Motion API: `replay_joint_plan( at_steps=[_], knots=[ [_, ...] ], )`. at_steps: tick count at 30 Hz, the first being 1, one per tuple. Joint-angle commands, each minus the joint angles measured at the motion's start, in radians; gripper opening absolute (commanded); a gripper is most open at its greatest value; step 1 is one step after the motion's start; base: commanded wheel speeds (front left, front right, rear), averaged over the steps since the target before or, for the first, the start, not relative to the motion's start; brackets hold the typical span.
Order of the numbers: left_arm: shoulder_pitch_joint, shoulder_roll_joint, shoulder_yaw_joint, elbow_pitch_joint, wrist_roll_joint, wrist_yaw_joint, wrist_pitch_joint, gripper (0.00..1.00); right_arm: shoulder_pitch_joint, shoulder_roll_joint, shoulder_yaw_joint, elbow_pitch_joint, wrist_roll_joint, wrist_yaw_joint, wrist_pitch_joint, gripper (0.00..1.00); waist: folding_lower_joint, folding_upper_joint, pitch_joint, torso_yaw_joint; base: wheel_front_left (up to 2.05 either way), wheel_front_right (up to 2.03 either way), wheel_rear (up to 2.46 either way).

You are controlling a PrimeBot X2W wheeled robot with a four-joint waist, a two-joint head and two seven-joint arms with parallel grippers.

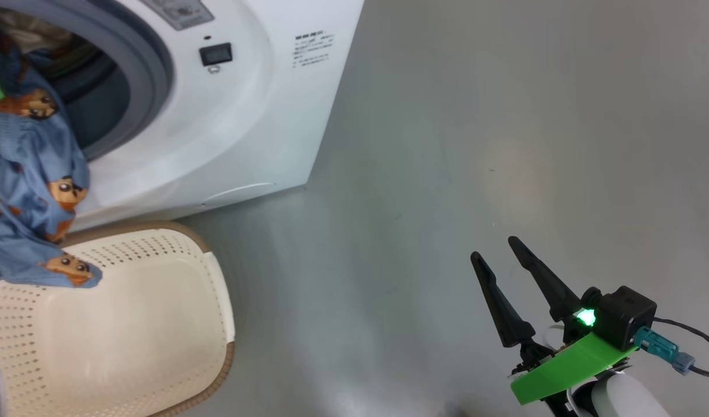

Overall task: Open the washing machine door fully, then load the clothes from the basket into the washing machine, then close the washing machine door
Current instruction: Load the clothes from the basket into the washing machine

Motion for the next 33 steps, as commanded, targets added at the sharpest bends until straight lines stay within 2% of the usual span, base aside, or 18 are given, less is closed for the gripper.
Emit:
replay_joint_plan(
  at_steps=[1,13,21,24,33],
  knots=[
    [0.019,0.037,0.005,-0.016,-0.003,0.007,-0.011,1.0,0.03,-0.007,0.012,-0.02,0.004,0.003,-0.005,1.0,0.0,0.0,-0.015,0.014,0.0,0.0,0.0],
    [0.126,-0.054,0.017,-0.008,-0.062,-0.033,-0.074,1.0,0.048,-0.015,-0.007,-0.02,-0.007,0.003,-0.005,1.0,0.0,0.0,-0.08,0.087,0.0,0.0,0.0],
    [0.152,-0.098,-0.006,-0.046,-0.063,-0.048,-0.107,1.0,0.044,-0.02,-0.03,-0.035,-0.016,0.003,-0.005,1.0,0.0,0.0,-0.064,0.131,0.0,0.0,0.0],
    [0.179,-0.122,-0.012,-0.091,-0.064,-0.047,-0.112,1.0,0.044,-0.022,-0.04,-0.04,-0.02,0.003,-0.005,1.0,0.0,0.0,-0.057,0.152,0.0,0.0,0.0],
    [0.355,-0.178,-0.021,-0.372,-0.07,-0.051,-0.113,1.0,0.036,-0.029,-0.076,-0.055,-0.03,0.003,-0.005,1.0,0.0,0.0,-0.035,0.214,0.0,0.0,0.0]
  ],
)
